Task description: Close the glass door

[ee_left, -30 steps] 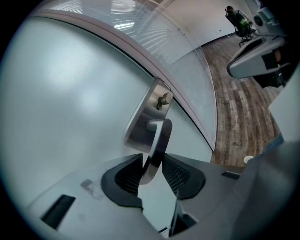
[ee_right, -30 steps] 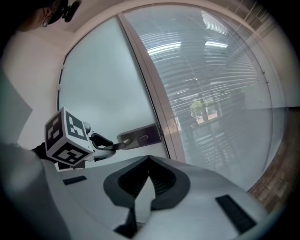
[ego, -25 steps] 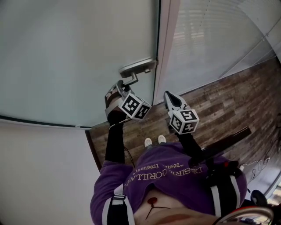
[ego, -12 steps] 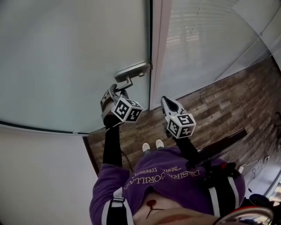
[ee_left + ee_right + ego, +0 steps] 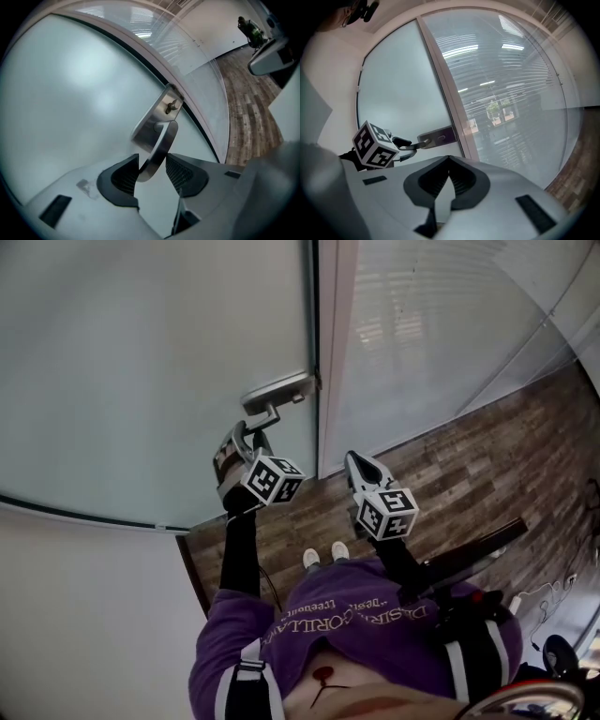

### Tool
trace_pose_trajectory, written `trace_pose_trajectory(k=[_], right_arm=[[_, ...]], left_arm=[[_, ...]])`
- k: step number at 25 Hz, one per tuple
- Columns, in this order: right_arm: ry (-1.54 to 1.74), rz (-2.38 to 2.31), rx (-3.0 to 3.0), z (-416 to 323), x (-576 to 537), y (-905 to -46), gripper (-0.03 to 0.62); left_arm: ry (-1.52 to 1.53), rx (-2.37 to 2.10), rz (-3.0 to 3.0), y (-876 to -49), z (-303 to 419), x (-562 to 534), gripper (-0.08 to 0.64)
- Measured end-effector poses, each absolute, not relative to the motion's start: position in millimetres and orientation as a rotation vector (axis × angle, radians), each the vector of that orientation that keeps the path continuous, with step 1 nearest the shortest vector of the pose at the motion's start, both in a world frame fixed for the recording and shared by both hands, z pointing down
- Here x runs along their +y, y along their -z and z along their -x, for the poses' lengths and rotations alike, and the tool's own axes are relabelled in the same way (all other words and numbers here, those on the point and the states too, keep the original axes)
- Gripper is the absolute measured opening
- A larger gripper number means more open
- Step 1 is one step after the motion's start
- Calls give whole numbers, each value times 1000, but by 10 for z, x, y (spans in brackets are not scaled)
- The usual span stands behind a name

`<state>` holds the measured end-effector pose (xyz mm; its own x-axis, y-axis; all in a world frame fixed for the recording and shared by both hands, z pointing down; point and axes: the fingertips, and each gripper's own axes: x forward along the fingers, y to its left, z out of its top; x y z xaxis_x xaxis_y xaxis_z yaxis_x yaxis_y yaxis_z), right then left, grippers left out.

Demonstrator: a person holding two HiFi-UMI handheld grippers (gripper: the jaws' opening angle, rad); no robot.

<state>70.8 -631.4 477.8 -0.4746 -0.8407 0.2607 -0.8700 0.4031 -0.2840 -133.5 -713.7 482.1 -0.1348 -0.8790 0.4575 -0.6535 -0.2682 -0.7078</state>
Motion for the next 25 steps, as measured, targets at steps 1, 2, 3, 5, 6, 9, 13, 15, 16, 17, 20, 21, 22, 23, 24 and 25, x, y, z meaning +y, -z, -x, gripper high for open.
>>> trace_pose_trajectory(k=[1, 2, 3, 5, 6, 9, 13, 15, 16, 17, 20, 21, 22, 23, 24, 25], right_arm=[[-597, -1574, -2562, -716, -6299, -4762, -3], [-599, -1578, -2558, -725, -6290, -4746, -3], [-598, -1581, -2558, -733, -6285, -4732, -3], [-590, -1581, -2568, -733, -6287, -4708, -3], [-587, -1580, -2573, -726, -6291, -4692, -3], [-577, -1577, -2592, -686, -6291, -4618, -3], [-548, -1558, -2620, -607, -6283, -4544, -3], [-528, -1551, -2630, -582, -6279, -4523, -3], [-518, -1547, -2635, -572, -6275, -4514, -3], [-509, -1541, -2638, -564, -6270, -4509, -3], [-485, -1523, -2641, -546, -6266, -4514, -3], [-477, -1522, -2641, -545, -6264, -4512, -3], [-470, -1522, -2643, -548, -6262, -4508, -3], [-464, -1523, -2644, -553, -6261, -4503, -3], [-461, -1523, -2643, -558, -6261, -4500, -3], [-459, -1523, -2642, -562, -6261, -4500, -3]], left_arm=[[1322, 1757, 1864, -4789, 1348, -7082, 173], [1274, 1791, 1850, -4750, 1364, -7018, 173], [1215, 1833, 1843, -4700, 1384, -6946, 172], [1070, 1931, 1856, -4571, 1428, -6775, 172], [990, 1981, 1888, -4520, 1443, -6684, 172], [725, 2123, 2076, -4497, 1428, -6421, 154], [395, 2260, 2227, -4529, 1386, -6163, 2], [304, 2289, 2306, -4596, 1304, -6088, 2], [280, 2309, 2329, -4636, 1274, -6054, 2], [275, 2329, 2338, -4680, 1252, -6022, 2], [276, 2349, 2371, -4789, 1156, -5972, 2], [264, 2345, 2397, -4802, 1107, -5966, 2], [256, 2341, 2417, -4808, 1066, -5961, 2], [256, 2338, 2428, -4813, 1041, -5956, 2], [260, 2338, 2432, -4814, 1028, -5953, 2], [264, 2339, 2432, -4810, 1023, -5951, 2]])
